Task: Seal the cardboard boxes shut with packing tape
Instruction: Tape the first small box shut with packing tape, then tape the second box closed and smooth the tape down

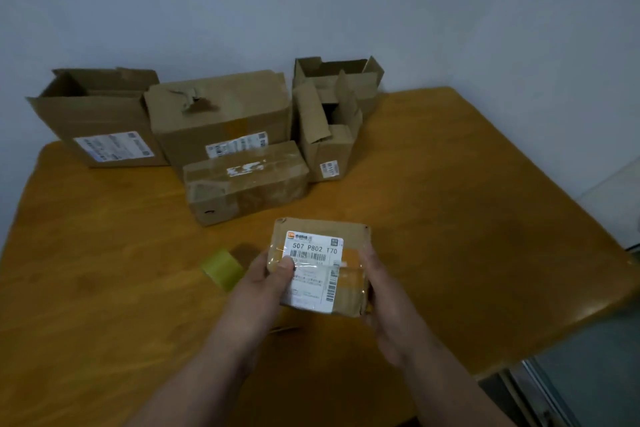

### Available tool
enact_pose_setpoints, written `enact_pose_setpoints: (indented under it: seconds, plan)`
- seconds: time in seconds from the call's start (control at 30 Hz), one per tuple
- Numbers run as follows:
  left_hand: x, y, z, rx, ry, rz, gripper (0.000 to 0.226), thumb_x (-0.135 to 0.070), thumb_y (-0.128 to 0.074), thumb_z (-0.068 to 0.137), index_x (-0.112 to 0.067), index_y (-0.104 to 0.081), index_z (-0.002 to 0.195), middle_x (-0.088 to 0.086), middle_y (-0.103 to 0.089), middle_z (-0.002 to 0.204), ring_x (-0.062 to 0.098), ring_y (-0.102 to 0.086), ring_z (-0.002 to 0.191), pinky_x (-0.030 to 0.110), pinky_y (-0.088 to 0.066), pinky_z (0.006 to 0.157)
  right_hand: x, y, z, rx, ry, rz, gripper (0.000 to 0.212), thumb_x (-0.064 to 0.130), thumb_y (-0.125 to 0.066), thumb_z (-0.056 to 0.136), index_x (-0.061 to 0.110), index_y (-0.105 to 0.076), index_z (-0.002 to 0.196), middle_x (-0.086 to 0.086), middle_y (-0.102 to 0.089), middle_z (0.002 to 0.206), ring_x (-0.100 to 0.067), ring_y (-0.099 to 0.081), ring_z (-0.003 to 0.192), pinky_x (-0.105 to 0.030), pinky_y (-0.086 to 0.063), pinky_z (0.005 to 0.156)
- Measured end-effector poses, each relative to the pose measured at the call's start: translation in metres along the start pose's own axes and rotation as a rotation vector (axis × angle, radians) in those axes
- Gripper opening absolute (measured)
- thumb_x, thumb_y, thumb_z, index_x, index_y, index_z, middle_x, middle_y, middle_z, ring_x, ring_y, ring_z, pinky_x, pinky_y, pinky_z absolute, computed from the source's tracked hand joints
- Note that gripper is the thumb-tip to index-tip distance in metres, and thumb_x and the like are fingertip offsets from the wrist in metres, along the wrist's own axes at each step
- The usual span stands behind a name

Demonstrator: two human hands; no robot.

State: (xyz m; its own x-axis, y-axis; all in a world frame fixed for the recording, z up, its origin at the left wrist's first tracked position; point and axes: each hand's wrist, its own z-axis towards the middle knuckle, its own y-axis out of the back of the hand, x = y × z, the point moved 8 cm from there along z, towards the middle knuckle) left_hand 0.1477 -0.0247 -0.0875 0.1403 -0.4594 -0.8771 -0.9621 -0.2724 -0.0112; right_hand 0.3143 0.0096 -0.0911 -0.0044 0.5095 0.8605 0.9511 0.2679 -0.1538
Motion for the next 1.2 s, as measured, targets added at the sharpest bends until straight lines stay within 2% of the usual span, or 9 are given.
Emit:
enact_pose_setpoints:
  seconds: [0.13,0.3,0.47,0.63,0.83,0.9,1.0,1.1,1.2]
  plan:
    - [-0.010,-0.056,0.033,-0.059,-0.011,0.120,0.027,-0.040,-0.040,0.103,-0.030,-0.065,0.108,-0.008,-0.075,0.099,0.010,-0.068,0.099,0.028,-0.048,0.084,0.013,0.070,0.035,-0.091,-0.025,-0.085,0.049,0.057,-0.054,0.084,0.035,-0.058,0.128,0.013,-0.074,0.105,-0.008,-0.070,0.098,-0.041,-0.051,0.097]
    - [-0.014,-0.116,0.076,-0.058,0.102,0.136,0.036,-0.048,-0.035,0.103,-0.037,-0.051,0.132,-0.006,-0.067,0.117,0.017,-0.060,0.112,0.035,-0.039,0.097,0.021,0.134,0.080,-0.166,-0.050,-0.159,0.030,0.052,-0.041,0.099,0.039,-0.055,0.122,0.014,-0.072,0.103,-0.003,-0.069,0.092,-0.027,-0.052,0.083]
    - [-0.013,-0.147,0.118,-0.061,0.199,-0.003,0.051,-0.055,-0.054,0.091,-0.026,-0.056,0.133,0.000,-0.067,0.124,0.021,-0.058,0.118,0.047,-0.035,0.112,0.032,0.177,0.111,-0.280,-0.093,-0.028,0.033,0.041,-0.042,0.103,0.038,-0.038,0.135,0.007,-0.069,0.103,-0.019,-0.068,0.095,-0.050,-0.054,0.089]
    - [-0.006,-0.188,0.147,0.141,0.173,0.209,0.042,-0.016,-0.054,0.098,-0.028,-0.050,0.138,-0.007,-0.068,0.119,0.010,-0.063,0.105,0.032,-0.048,0.094,0.036,0.194,0.117,-0.270,-0.079,-0.161,0.037,0.023,-0.052,0.101,0.030,-0.040,0.135,0.006,-0.062,0.122,0.003,-0.057,0.089,-0.018,-0.044,0.069]
    - [-0.022,-0.200,0.188,-0.040,0.055,0.343,0.052,-0.030,-0.065,0.092,-0.030,-0.047,0.141,-0.002,-0.057,0.131,0.018,-0.059,0.111,0.035,-0.049,0.097,0.035,0.229,0.126,-0.254,-0.043,-0.314,0.139,0.032,-0.091,0.059,0.040,0.012,0.153,0.006,-0.022,0.155,-0.017,-0.031,0.139,-0.033,-0.032,0.111]
    - [-0.030,-0.200,0.197,-0.209,0.069,0.371,0.047,-0.042,-0.071,0.085,-0.023,-0.053,0.123,0.005,-0.057,0.124,0.026,-0.059,0.108,0.041,-0.053,0.090,0.040,0.244,0.135,-0.249,-0.003,-0.356,0.144,0.028,-0.095,0.056,0.038,0.010,0.153,0.007,-0.013,0.157,-0.015,-0.021,0.142,-0.031,-0.026,0.112]
    - [-0.036,-0.239,0.211,-0.149,0.193,0.201,0.031,-0.042,-0.060,0.094,-0.016,-0.049,0.107,0.006,-0.063,0.104,0.023,-0.064,0.088,0.031,-0.055,0.059,0.050,0.269,0.151,-0.242,0.057,-0.391,0.147,0.025,-0.097,0.053,0.041,0.011,0.152,0.015,-0.015,0.152,-0.009,-0.021,0.140,-0.031,-0.027,0.113]
    - [-0.056,-0.282,0.235,-0.137,0.117,0.203,0.027,-0.037,-0.053,0.099,-0.013,-0.052,0.112,0.004,-0.067,0.106,0.015,-0.064,0.087,0.027,-0.053,0.070,0.067,0.305,0.181,-0.289,0.108,-0.370,0.148,0.023,-0.098,0.049,0.040,0.007,0.152,0.019,-0.016,0.151,-0.007,-0.023,0.140,-0.032,-0.028,0.114]
    - [-0.081,-0.340,0.269,-0.024,0.043,0.225,0.025,-0.024,-0.055,0.099,-0.017,-0.052,0.123,-0.006,-0.064,0.114,-0.002,-0.058,0.084,0.006,-0.043,0.059,0.094,0.351,0.217,-0.418,0.152,-0.351,0.144,0.029,-0.098,0.045,0.036,-0.001,0.151,0.010,-0.021,0.153,-0.014,-0.030,0.140,-0.043,-0.034,0.115]
